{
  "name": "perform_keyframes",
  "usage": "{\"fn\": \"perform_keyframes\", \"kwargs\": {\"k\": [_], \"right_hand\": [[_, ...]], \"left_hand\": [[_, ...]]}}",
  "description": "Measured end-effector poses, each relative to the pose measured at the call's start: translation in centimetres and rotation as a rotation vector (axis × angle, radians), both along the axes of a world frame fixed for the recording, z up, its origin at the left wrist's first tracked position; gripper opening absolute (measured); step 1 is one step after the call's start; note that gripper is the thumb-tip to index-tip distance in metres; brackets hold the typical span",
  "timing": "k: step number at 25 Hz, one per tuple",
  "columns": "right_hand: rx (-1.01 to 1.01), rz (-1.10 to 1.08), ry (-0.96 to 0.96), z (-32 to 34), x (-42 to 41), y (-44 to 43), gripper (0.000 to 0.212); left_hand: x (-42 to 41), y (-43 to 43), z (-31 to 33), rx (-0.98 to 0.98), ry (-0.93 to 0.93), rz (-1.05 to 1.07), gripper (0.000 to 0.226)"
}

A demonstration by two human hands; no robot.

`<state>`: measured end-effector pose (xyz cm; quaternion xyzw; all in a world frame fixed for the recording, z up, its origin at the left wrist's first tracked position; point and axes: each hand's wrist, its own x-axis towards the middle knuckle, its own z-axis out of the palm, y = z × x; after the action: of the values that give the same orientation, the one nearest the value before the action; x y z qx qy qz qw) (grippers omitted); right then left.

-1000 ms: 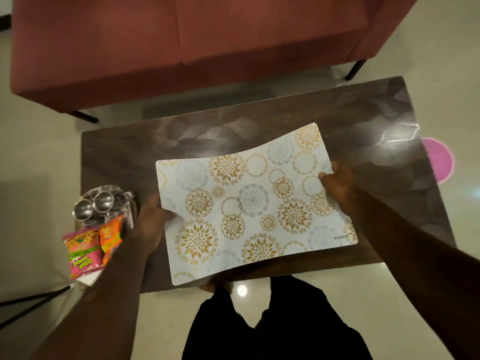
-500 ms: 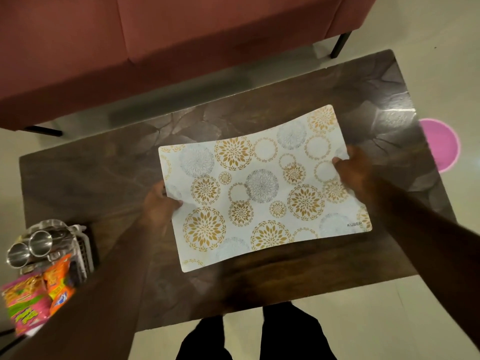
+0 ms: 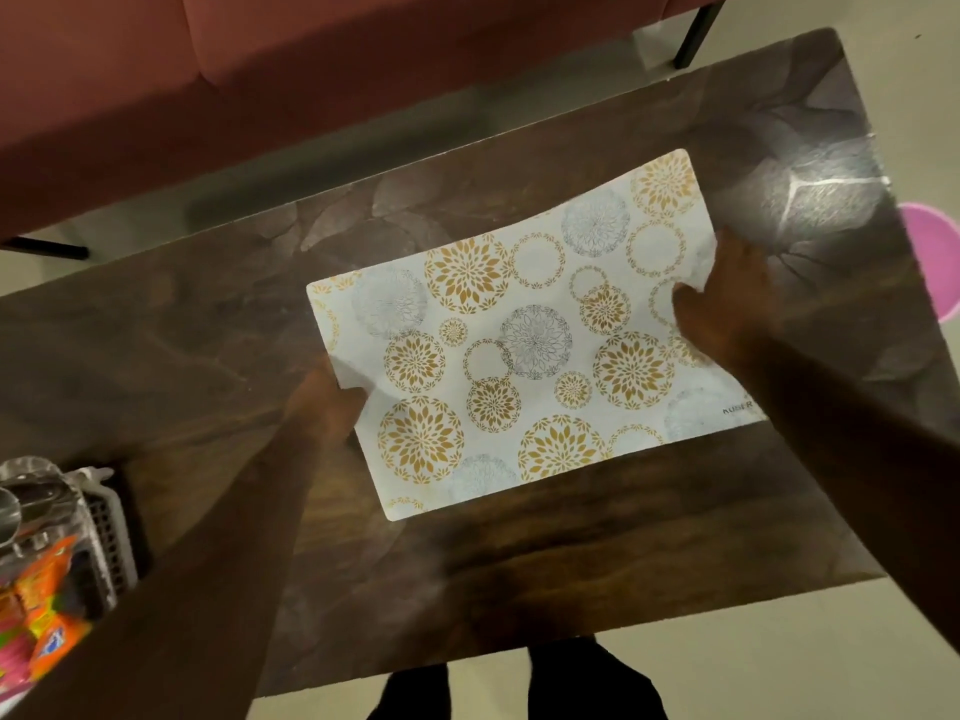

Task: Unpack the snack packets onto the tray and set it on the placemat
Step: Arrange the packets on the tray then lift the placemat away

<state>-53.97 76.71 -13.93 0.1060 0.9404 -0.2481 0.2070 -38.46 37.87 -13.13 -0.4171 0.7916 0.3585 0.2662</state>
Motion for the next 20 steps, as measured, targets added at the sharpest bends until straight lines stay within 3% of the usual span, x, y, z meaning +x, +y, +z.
{"fn": "perform_keyframes", "kwargs": {"k": [3, 6, 8, 12, 20], "right_hand": [[0.217, 0.188, 0.099, 0.8, 1.3, -0.9, 0.09], [0.226, 0.346, 0.12, 1.0, 2.8, -2.4, 0.093], [0.224, 0.42, 0.051, 0.5, 3.3, -3.2, 0.098], [0.238, 0.449, -0.087, -1.0, 3.6, -3.5, 0.114], [0.252, 0.424, -0.073, -1.4, 1.9, -3.2, 0.117]], "left_hand": [[-0.2, 0.6, -0.3, -0.209, -0.091, -0.184, 0.071], [0.2, 2.1, 0.3, -0.456, -0.051, -0.536, 0.103], [0.1, 3.2, 0.2, -0.462, -0.014, -0.723, 0.112], [-0.1, 4.7, -1.1, -0.364, -0.076, -0.745, 0.125], [-1.3, 4.8, -1.7, -0.388, -0.034, -0.747, 0.127]]}}
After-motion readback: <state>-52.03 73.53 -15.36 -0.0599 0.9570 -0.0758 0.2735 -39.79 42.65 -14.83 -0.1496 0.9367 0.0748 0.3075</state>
